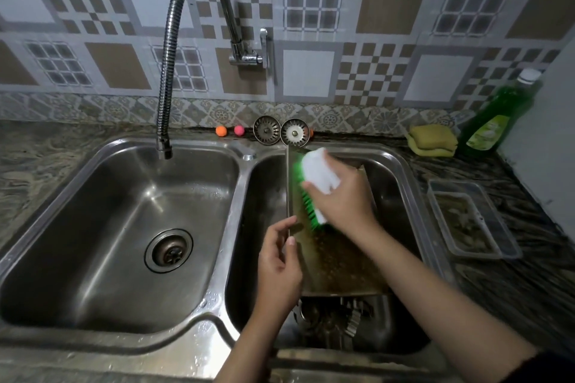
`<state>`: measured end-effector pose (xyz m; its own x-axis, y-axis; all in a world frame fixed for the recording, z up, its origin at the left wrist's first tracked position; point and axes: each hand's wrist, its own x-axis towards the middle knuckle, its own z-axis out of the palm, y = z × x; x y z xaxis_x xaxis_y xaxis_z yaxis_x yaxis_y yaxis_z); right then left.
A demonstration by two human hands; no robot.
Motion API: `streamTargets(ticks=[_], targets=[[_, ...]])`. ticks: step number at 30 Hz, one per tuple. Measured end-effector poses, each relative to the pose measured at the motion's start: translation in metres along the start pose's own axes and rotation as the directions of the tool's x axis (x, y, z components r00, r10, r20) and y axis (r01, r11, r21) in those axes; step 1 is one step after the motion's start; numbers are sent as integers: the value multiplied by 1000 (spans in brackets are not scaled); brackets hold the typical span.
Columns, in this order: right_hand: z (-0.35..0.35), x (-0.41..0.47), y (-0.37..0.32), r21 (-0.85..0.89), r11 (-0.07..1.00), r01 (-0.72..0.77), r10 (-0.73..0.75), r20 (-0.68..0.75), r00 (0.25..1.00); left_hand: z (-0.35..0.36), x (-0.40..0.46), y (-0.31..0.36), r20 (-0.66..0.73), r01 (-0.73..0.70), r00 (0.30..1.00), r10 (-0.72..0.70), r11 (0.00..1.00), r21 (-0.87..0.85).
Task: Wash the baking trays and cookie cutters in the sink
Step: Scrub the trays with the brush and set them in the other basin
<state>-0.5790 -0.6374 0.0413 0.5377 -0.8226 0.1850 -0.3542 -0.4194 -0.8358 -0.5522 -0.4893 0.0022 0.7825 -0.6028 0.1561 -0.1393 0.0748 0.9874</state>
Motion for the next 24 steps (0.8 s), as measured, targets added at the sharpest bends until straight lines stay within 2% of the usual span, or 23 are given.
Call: streamTargets(ticks=[2,3,7,12,17,24], targets=[[11,-12,-3,-10,996,87,-86,84,993,-3,4,-2,-15,6,1000,-6,1000,9],[10,-5,2,-35,997,75,-72,80,994,-5,5,-4,-18,4,1000,-4,1000,20],[-8,27,27,-99,984,-148,146,-26,989,-12,1,-6,-12,3,1000,-2,999,45],[3,-6,26,-37,999,-12,16,86,996,-13,7,-7,-48,10,999,-8,999,41],[-24,38,60,5,986,-170,170,-69,983,-11,5,7,28,-68,997,67,997,23],[6,-41,76,115,988,-99,98,20,995,-19,39,-1,-110,-109,987,120,988,109]])
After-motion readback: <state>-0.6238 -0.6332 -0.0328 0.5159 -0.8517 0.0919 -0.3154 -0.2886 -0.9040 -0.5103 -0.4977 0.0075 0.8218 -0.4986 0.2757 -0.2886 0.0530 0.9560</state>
